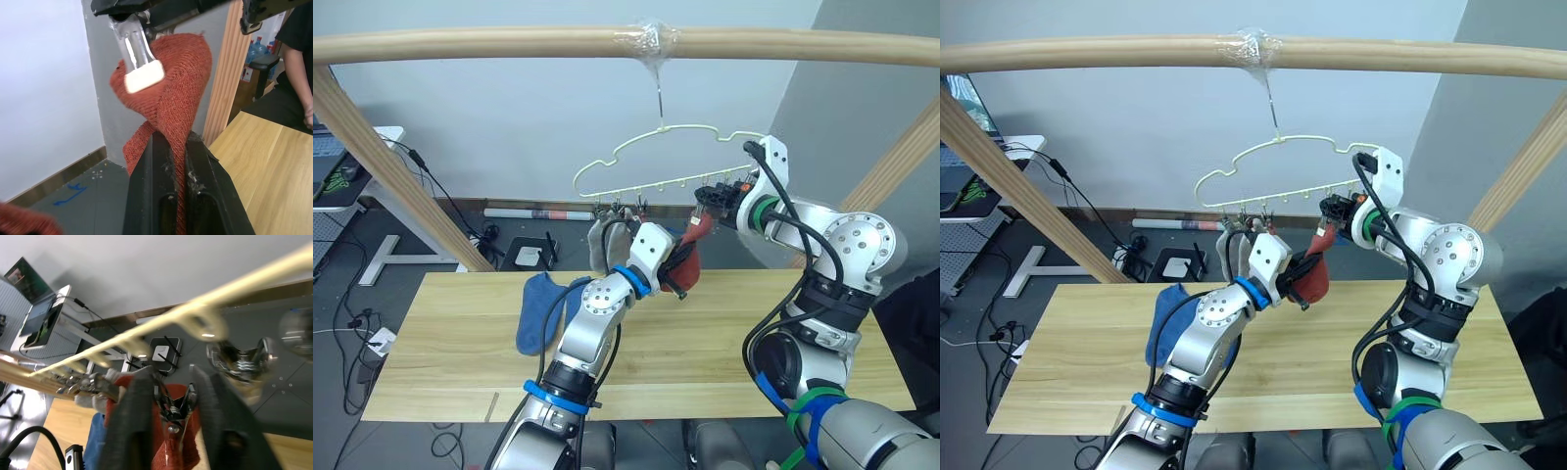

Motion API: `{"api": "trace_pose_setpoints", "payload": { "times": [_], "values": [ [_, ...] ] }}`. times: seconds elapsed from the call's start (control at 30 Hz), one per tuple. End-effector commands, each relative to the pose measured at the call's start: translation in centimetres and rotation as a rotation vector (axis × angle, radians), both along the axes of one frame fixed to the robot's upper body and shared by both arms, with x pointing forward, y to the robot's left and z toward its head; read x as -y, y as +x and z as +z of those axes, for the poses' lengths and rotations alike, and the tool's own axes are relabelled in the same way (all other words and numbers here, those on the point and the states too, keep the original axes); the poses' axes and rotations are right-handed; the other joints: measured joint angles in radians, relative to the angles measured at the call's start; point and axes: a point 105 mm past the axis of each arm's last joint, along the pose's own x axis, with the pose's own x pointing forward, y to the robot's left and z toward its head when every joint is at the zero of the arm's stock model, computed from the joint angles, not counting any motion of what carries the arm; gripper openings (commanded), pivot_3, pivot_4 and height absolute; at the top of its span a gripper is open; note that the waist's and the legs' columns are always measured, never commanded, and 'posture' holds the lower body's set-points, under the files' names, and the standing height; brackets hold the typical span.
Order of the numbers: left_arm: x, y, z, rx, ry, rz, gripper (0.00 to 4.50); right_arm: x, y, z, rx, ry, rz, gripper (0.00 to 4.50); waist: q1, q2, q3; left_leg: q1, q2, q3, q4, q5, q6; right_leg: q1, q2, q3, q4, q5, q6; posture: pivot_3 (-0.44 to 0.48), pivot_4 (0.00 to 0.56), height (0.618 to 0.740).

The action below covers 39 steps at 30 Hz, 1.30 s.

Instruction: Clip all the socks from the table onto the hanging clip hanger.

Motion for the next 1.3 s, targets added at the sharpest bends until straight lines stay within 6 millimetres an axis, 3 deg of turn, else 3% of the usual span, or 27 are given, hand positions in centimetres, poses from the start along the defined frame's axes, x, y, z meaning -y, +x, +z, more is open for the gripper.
{"api": "trace_pose_setpoints", "payload": {
  "times": [0.03,0.2,0.4,0.6,0.77,0.9,0.93,1.07,1.23,1.3],
  "values": [
    [0.3,-0.2,1.3,0.037,-0.034,-0.012,0.0,0.4,-0.1,0.6,0.02,0.005,-0.016,2.75,-0.002,0.0,0.0,0.0,0.0,0.0,0.0,0.0,0.0,0.0,0.0,0.0,0.0,0.0,0.0,0.013,0.166,0.74],
    [-0.1,0.8,0.6,0.022,0.023,0.037,0.0,0.6,-0.6,1.8,0.071,-0.002,0.009,4.48,-0.004,0.0,0.0,0.0,0.0,0.0,0.0,0.0,0.0,-0.001,0.0,0.0,0.001,0.0,0.0,0.009,0.17,0.74],
    [-0.6,1.6,0.6,-0.001,0.022,0.049,0.0,0.0,-2.6,3.8,0.223,-0.031,0.089,4.48,-0.006,0.0,0.0,-0.001,0.0,0.0,0.0,0.0,0.0,-0.001,0.0,0.0,0.001,0.0,0.0,-0.001,0.174,0.74],
    [-1.5,2.2,0.7,-0.026,0.016,0.043,1.58,1.1,-4.4,1.6,0.411,-0.291,0.01,4.5,-0.008,0.0,0.0,-0.001,0.0,0.001,0.0,0.0,0.0,-0.001,0.0,0.001,0.0,0.0,0.0,-0.008,0.178,0.74],
    [-3.4,1.8,0.6,-0.019,0.058,0.048,2.77,0.7,-5.1,0.3,0.501,-0.359,-0.035,4.5,-0.029,0.001,0.0,0.0,0.0,0.001,0.0,0.0,0.0,-0.002,0.0,0.001,0.002,0.0,0.001,-0.005,0.18,0.74],
    [-6.0,0.3,1.0,0.037,0.125,0.026,3.72,0.4,-5.3,-0.4,0.608,-0.451,-0.089,4.5,-0.035,0.001,0.001,0.001,0.001,0.001,0.0,0.0,0.0,-0.002,0.001,0.001,0.002,0.0,0.001,0.006,0.185,0.74],
    [-6.8,-0.3,1.5,0.053,0.131,0.013,3.97,0.6,-5.2,-0.6,0.617,-0.441,-0.126,4.32,-0.035,0.001,0.001,0.001,0.001,0.002,0.0,0.0,0.0,-0.002,0.001,0.002,0.003,0.0,0.001,0.006,0.185,0.74],
    [-9.0,-2.6,4.3,0.13,0.138,-0.039,3.98,-0.2,-5.0,-1.2,0.666,-0.479,-0.156,3.33,-0.029,0.001,0.001,0.0,0.002,0.002,0.0,0.0,-0.001,-0.003,0.001,0.002,0.004,0.0,0.001,0.021,0.188,0.74],
    [-9.6,-4.1,4.8,0.123,0.163,-0.066,3.98,-0.7,-4.9,-1.3,0.695,-0.471,-0.175,3.33,-0.022,0.001,0.001,0.0,0.002,0.001,0.0,0.0,-0.001,-0.003,0.001,0.002,0.004,-0.001,0.002,0.035,0.189,0.74],
    [-10.1,-4.7,4.8,0.116,0.166,-0.063,3.98,-0.8,-4.7,-1.4,0.691,-0.457,-0.196,2.96,-0.022,0.001,0.001,0.0,0.001,0.002,0.0,0.0,-0.001,-0.003,0.001,0.002,0.004,-0.001,0.001,0.035,0.189,0.74]
  ]
}}
